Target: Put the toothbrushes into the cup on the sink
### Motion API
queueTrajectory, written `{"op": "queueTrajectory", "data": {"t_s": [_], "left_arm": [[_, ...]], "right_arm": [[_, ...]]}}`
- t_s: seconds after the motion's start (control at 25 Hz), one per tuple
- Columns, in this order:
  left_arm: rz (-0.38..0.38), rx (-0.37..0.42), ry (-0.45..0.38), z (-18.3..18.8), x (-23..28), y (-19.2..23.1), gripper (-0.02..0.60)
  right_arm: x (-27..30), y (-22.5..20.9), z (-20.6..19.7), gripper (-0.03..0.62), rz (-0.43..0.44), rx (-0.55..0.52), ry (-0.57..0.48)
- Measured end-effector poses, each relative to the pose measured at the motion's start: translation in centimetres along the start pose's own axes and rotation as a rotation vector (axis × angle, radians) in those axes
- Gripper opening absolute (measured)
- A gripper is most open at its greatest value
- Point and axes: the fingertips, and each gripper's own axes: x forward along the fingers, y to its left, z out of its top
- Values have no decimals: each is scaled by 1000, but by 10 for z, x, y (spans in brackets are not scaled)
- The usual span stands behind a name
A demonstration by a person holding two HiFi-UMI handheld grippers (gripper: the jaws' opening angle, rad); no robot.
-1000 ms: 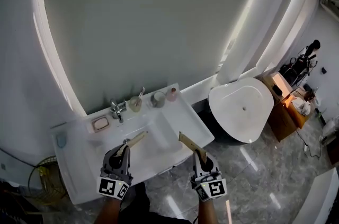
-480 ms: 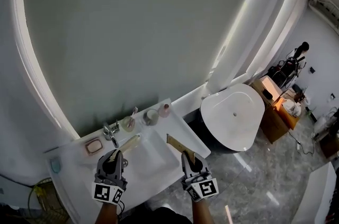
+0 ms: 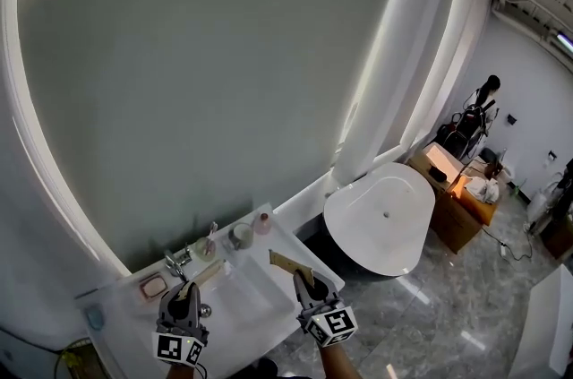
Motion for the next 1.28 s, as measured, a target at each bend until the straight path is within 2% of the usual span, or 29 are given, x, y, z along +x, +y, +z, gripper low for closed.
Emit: {"op": "queueTrajectory", "data": {"t_s": [0.24, 0.44, 0.64, 0.92, 1.16, 1.28], "left_arm": [[20, 52, -25, 17, 6, 0, 44], [16, 87, -5, 8, 8, -10, 44], [30, 32, -22, 4, 12, -15, 44], [40, 17, -33, 15, 3, -13, 44], [14, 16, -29, 13, -2, -15, 44], [0, 18, -33, 11, -4, -13, 44]], "right_arm": [[8, -1, 9, 49, 34, -46, -2], [8, -2, 17, 48, 55, -74, -43], [9, -9, 17, 48, 53, -51, -37], [8, 2, 26, 49, 72, -76, -39], [7, 16, 31, 48, 76, -62, -53], [8, 19, 23, 48, 67, -90, -43]]}}
